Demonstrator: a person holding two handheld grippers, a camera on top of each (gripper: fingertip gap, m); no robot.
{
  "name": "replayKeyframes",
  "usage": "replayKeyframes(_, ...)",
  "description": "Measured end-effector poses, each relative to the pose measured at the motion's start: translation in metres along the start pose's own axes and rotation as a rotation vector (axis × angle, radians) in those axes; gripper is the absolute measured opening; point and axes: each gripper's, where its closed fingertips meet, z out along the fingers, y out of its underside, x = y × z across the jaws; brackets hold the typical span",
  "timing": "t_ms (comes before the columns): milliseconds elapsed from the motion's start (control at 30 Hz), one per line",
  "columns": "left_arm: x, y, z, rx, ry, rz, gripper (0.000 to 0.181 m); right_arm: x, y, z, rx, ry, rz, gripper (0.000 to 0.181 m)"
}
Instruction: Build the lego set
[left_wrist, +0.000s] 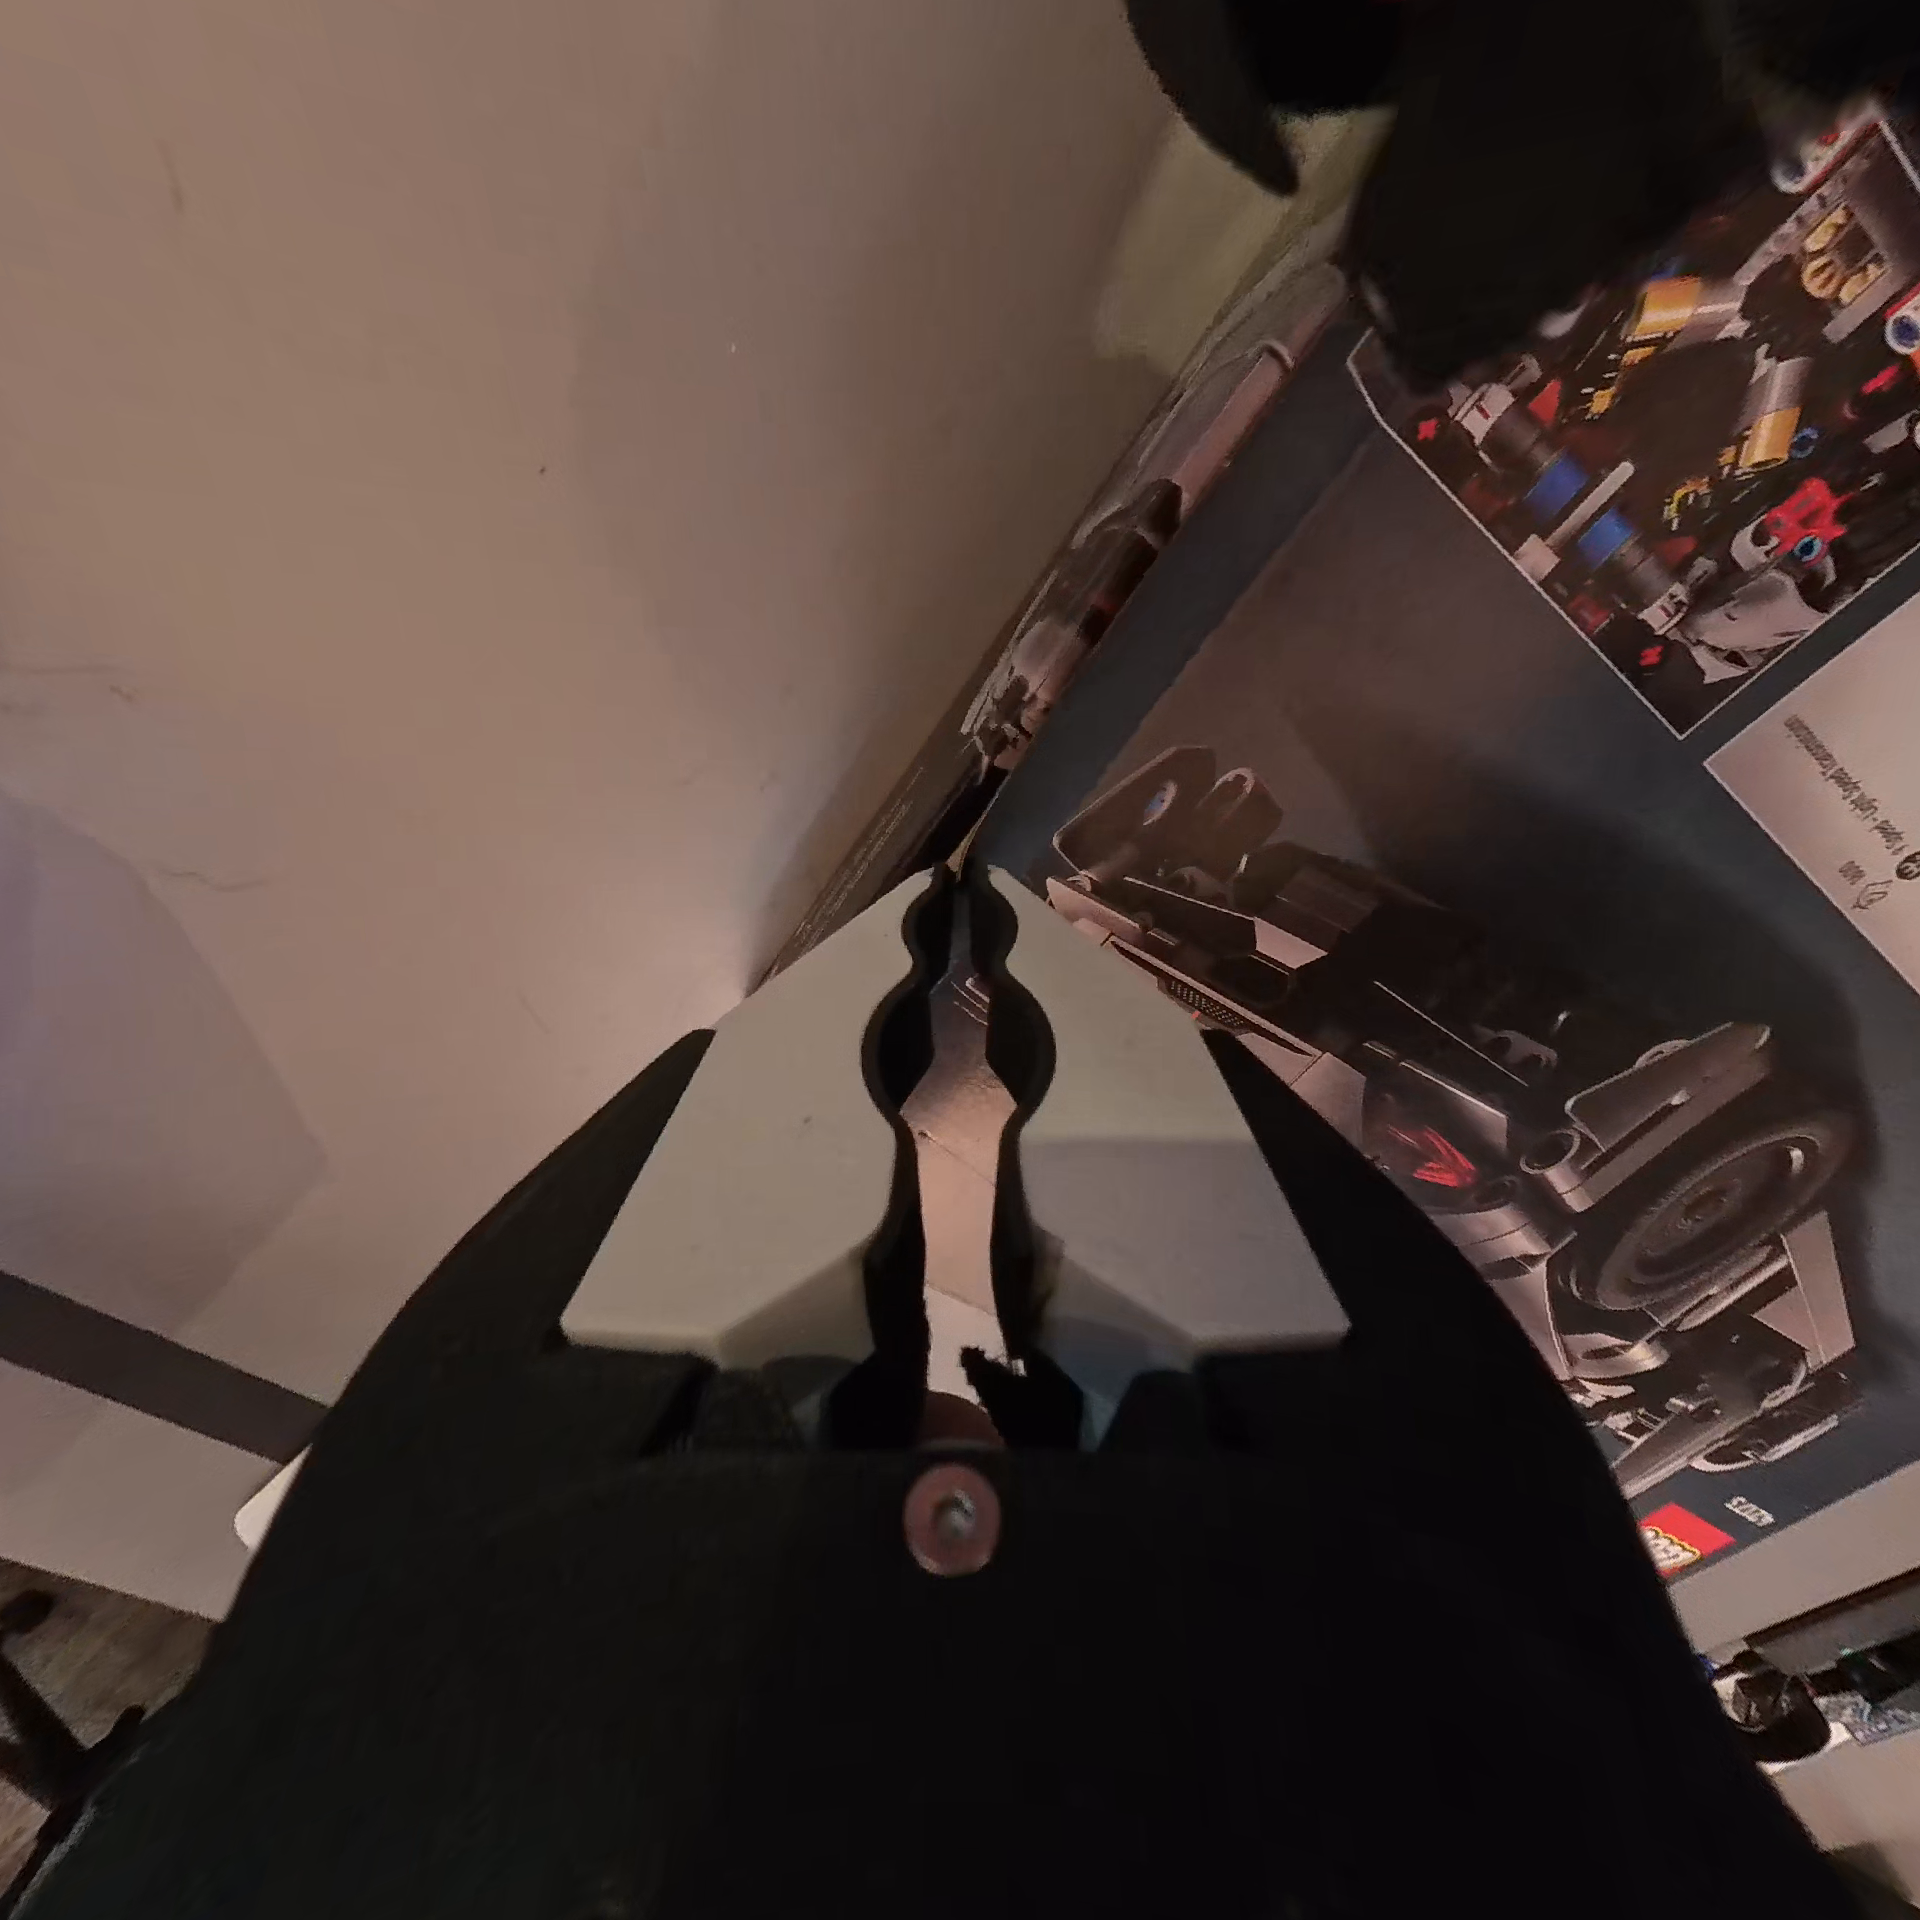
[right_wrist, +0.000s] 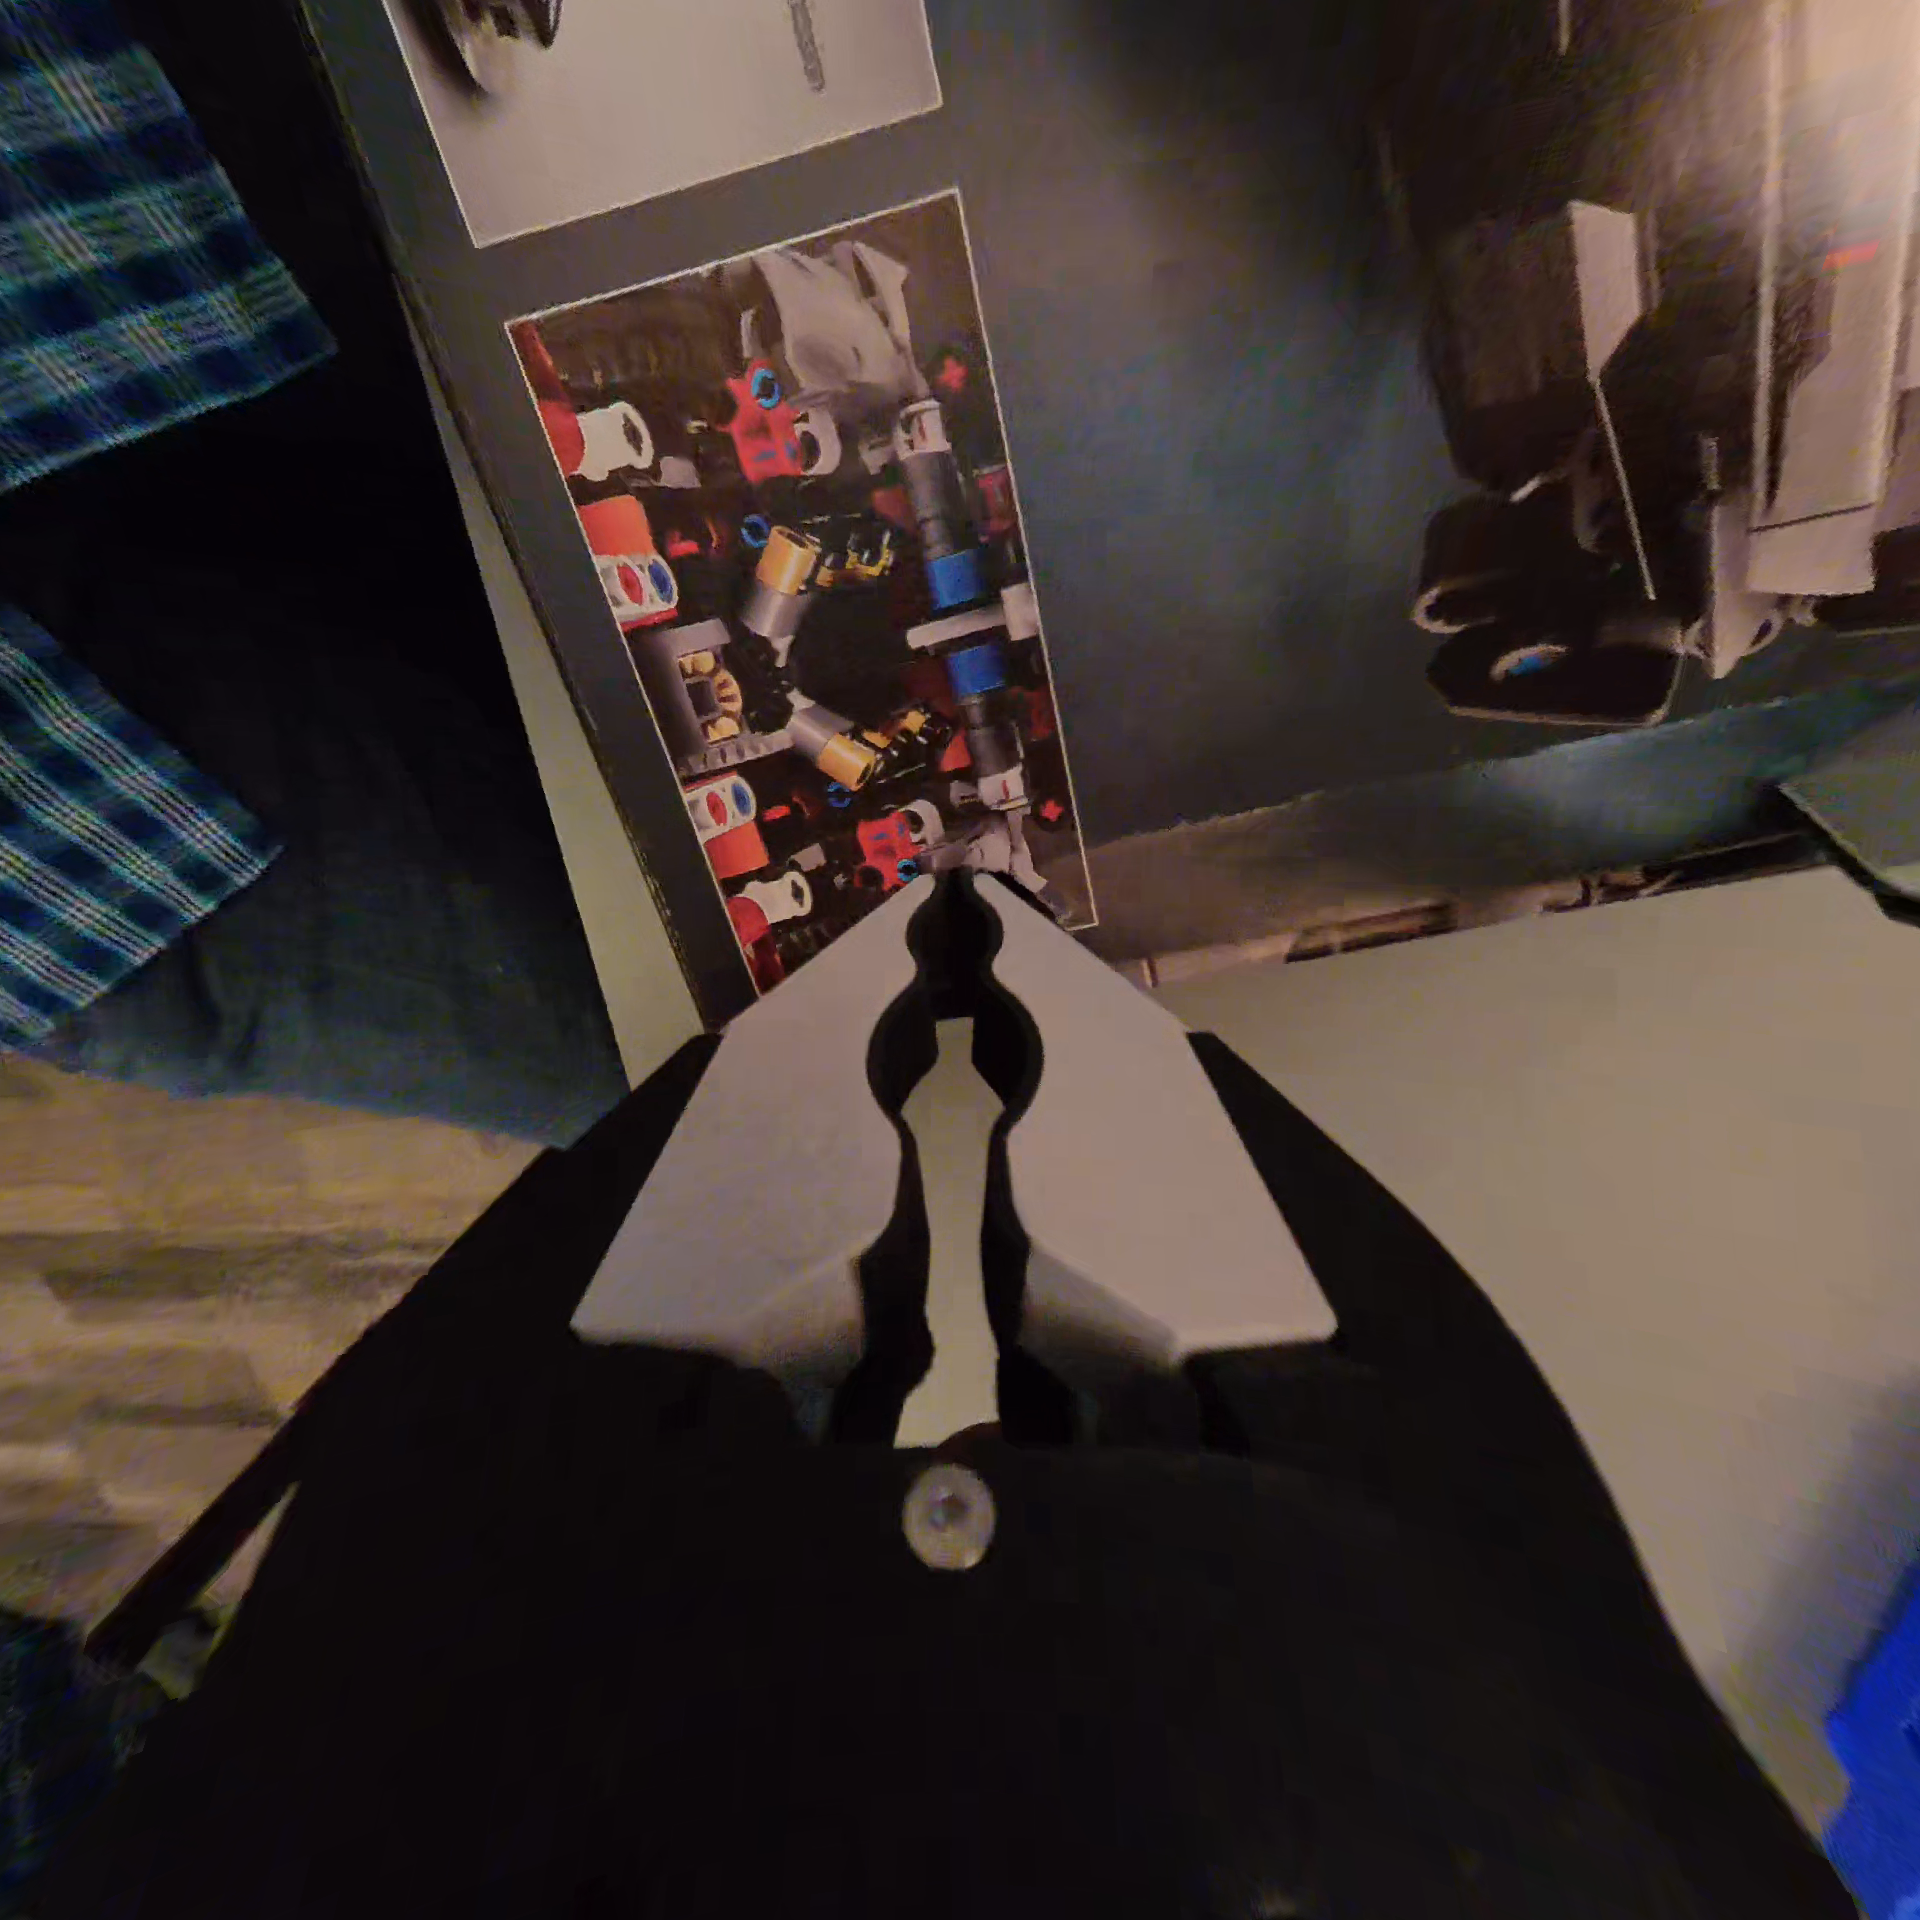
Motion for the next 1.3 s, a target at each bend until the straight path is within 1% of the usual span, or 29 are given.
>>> replayKeyframes(33,0.000,0.000,0.000,0.004,0.002,-0.003,0.000,0.000,0.001,0.000,-0.030,-0.003,-0.019,0.000)
replayKeyframes(100,0.000,0.000,0.000,0.017,0.010,-0.012,0.000,0.002,0.003,0.001,-0.055,-0.003,-0.044,0.000)
replayKeyframes(233,-0.001,0.000,0.001,0.029,0.020,-0.019,0.000,0.006,0.005,0.003,-0.127,0.043,-0.057,0.000)
replayKeyframes(300,0.000,0.000,0.001,0.022,0.020,-0.014,0.000,0.008,0.005,0.004,-0.117,0.093,-0.063,0.000)
replayKeyframes(433,-0.001,0.000,0.001,0.023,0.025,-0.018,0.000,0.013,0.001,0.005,-0.025,0.178,-0.057,0.000)
replayKeyframes(500,-0.001,-0.001,0.001,0.022,0.021,-0.015,0.000,0.015,-0.001,0.005,0.092,0.201,-0.030,0.000)
replayKeyframes(567,-0.002,-0.001,0.001,0.020,0.014,-0.013,0.000,0.016,-0.003,0.005,0.210,0.259,-0.025,0.000)
replayKeyframes(700,-0.002,-0.002,0.000,0.031,0.017,-0.028,0.001,0.018,-0.006,0.001,0.337,0.352,-0.014,0.000)
replayKeyframes(867,-0.003,-0.003,-0.001,0.052,0.039,-0.055,0.001,0.020,-0.008,-0.004,0.430,0.486,-0.016,0.000)
replayKeyframes(1000,-0.002,-0.004,-0.001,0.077,0.062,-0.085,0.000,0.020,-0.010,-0.007,0.481,0.526,-0.003,0.000)
replayKeyframes(1100,-0.003,0.001,-0.001,0.068,0.068,-0.098,0.000,0.024,-0.014,-0.009,0.524,0.568,0.014,0.000)
replayKeyframes(1300,-0.002,0.002,-0.001,0.126,0.060,-0.155,0.000,0.024,-0.017,-0.011,0.622,0.537,0.103,0.000)
